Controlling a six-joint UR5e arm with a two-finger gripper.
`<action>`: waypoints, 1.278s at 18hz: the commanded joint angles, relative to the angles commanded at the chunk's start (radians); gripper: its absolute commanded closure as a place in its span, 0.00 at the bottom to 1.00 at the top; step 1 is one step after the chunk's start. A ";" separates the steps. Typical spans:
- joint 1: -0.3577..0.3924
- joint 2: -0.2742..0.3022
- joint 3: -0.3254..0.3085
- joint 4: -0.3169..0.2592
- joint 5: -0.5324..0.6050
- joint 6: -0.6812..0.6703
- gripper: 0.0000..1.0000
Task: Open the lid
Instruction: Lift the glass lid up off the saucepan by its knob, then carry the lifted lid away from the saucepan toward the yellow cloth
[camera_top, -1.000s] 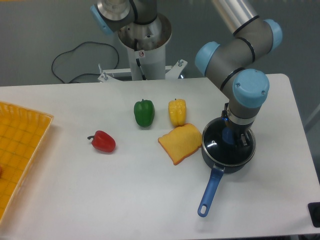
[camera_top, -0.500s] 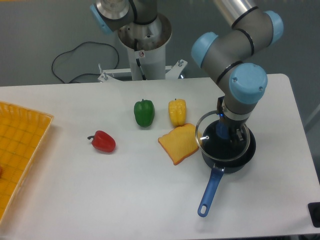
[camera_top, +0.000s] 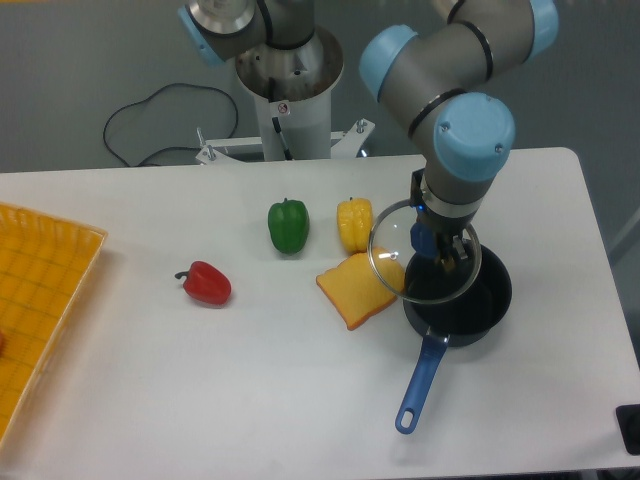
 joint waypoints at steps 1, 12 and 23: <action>-0.009 0.002 0.002 0.002 0.000 -0.012 0.48; -0.061 0.054 0.009 -0.029 -0.011 -0.181 0.48; -0.141 0.077 0.011 -0.021 -0.110 -0.462 0.48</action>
